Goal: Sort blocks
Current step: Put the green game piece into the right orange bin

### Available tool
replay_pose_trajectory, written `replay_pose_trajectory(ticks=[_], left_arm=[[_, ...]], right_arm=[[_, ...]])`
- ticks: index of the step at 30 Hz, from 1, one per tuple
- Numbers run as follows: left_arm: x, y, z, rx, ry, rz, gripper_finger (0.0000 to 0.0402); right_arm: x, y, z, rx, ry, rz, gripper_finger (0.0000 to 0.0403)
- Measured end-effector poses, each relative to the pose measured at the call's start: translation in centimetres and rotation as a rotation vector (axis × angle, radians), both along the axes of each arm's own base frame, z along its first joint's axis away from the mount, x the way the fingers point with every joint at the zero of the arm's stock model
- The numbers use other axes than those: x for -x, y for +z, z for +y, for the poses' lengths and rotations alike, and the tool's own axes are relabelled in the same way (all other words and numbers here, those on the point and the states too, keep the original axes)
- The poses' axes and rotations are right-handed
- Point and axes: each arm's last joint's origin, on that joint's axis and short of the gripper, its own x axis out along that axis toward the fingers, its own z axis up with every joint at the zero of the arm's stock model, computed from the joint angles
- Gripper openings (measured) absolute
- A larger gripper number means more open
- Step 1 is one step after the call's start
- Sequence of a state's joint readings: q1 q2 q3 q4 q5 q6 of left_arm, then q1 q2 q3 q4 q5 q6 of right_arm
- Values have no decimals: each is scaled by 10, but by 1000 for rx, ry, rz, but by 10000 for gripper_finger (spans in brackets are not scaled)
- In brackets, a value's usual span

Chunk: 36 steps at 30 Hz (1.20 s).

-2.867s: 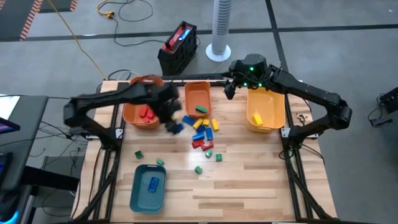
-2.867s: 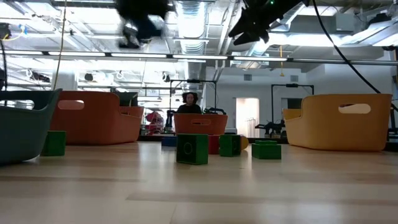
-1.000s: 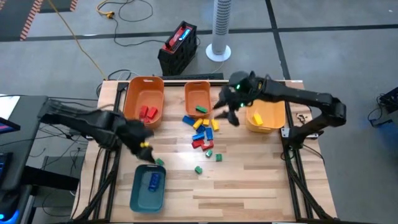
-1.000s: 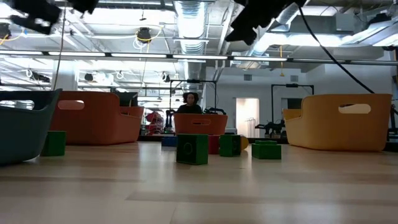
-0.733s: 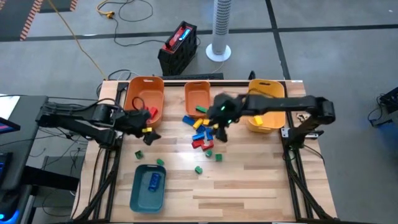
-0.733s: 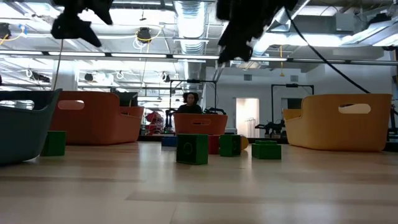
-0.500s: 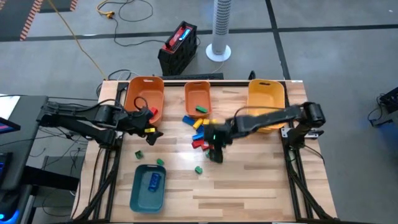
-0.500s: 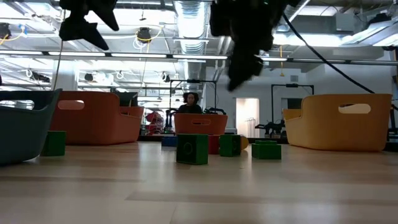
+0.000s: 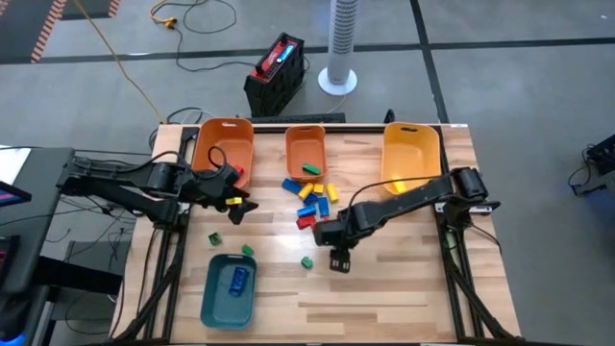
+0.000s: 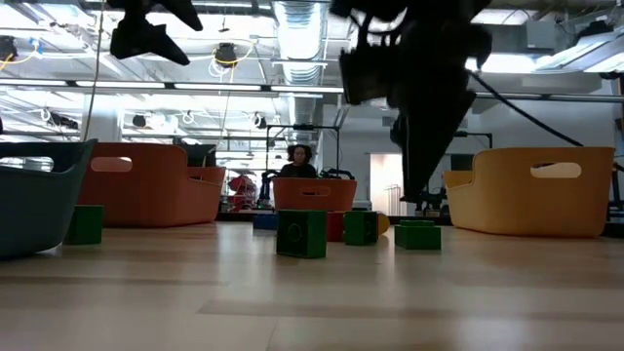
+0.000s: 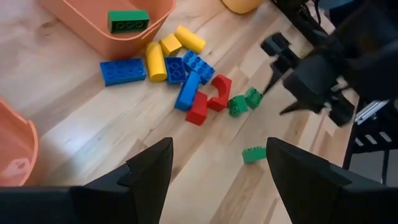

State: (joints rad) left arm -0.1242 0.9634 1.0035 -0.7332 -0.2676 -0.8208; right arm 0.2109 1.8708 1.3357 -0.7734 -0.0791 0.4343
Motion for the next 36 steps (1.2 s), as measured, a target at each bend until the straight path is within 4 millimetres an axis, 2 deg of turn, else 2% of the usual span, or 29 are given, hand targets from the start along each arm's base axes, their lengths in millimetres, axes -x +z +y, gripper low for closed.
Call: replay_pose_trajectory(ticks=[5, 11, 17, 27, 32, 36], left_arm=[[1, -2, 0, -16, -10, 27, 252], [1, -3, 0, -42, -30, 45, 252], [3, -6, 0, -46, -31, 79, 252], [6, -7, 1, -50, -30, 102, 252], [8, -6, 1, -55, -33, 103, 252], [10, -6, 1, -59, -34, 116, 252]], right_arm=[[6, 1, -9, 27, 56, 54, 275], [2, -5, -2, 125, 207, 13, 292], [-3, -12, -4, 167, 213, 3, 293], [-9, -42, -2, 154, 182, 76, 290], [-9, -44, -3, 98, 177, 93, 261], [-10, -44, -9, 95, 162, 91, 200]])
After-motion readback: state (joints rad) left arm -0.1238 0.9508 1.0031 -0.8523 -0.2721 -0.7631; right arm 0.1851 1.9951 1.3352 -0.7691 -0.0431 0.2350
